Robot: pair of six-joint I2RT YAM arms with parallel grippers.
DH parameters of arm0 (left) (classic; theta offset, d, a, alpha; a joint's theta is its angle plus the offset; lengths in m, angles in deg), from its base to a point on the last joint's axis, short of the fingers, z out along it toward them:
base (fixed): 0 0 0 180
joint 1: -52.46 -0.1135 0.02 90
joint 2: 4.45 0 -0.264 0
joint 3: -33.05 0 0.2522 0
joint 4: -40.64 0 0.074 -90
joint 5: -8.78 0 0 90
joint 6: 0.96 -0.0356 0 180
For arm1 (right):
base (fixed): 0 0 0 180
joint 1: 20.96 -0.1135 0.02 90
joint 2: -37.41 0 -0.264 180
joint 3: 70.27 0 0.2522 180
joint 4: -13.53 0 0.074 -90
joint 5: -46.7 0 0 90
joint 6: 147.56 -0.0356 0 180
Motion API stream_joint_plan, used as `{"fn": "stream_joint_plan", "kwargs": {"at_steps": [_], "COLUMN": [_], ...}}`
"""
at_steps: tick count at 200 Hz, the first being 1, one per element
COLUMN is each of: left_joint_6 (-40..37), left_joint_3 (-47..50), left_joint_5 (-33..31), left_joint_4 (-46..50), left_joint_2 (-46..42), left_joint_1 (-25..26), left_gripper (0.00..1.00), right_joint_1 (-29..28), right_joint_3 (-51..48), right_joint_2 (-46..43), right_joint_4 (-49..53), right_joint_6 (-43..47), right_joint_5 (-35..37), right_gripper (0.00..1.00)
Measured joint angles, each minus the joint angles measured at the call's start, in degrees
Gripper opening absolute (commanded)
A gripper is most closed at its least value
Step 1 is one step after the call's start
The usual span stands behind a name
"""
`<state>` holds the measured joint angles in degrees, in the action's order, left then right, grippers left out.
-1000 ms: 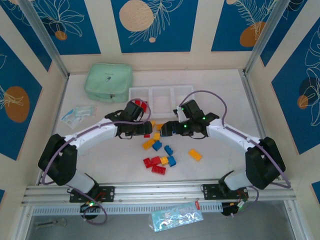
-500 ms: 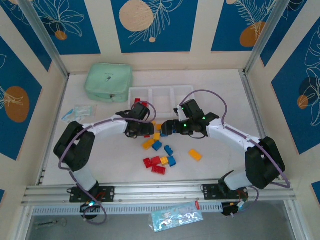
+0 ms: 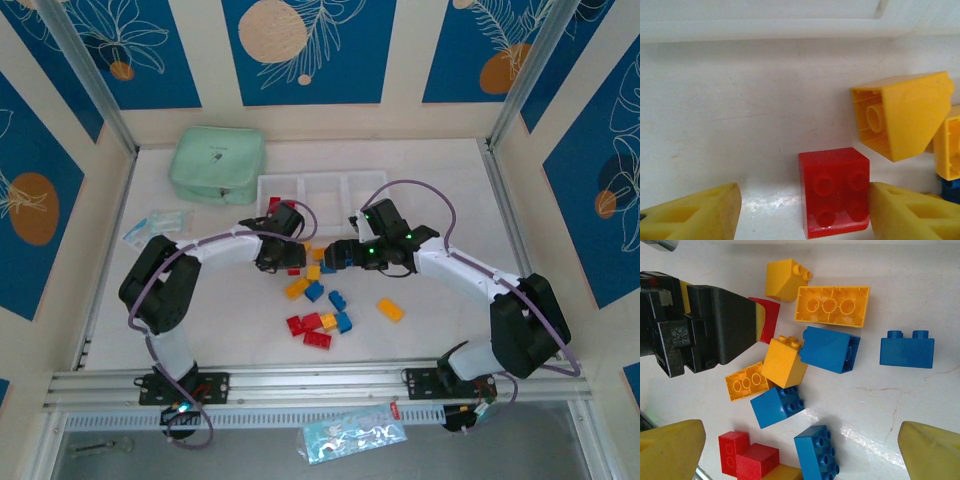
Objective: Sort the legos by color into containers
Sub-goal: Pick up the lego from the center of the table.
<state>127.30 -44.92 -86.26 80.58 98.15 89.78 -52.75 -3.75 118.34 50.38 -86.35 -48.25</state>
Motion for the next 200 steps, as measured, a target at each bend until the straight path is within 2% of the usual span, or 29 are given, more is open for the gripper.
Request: {"fn": "stream_joint_plan", "kwargs": {"at_steps": [56,126,200], "left_joint_6": [-0.57,0.48,0.5], "left_joint_3": [1.22,0.83,0.24], "left_joint_5": [-0.59,0.09,0.26], "left_joint_4": [-1.57,-1.73,-1.99], "left_joint_2": [-0.46,-0.13,1.31], "left_joint_1": [0.0,0.22,1.09], "left_gripper": [0.57,0.63,0.62], "right_joint_1": [0.04,0.04,0.15], "right_joint_3": [0.0,0.09,0.13], "right_joint_2": [0.0,0.02,0.02], "right_joint_4": [-0.31,-0.76,-0.76], "right_joint_6": [-0.17,-0.17,-0.15], "right_joint_5": [-0.04,-0.02,-0.02], "right_gripper": [0.99,0.99,0.99]}}
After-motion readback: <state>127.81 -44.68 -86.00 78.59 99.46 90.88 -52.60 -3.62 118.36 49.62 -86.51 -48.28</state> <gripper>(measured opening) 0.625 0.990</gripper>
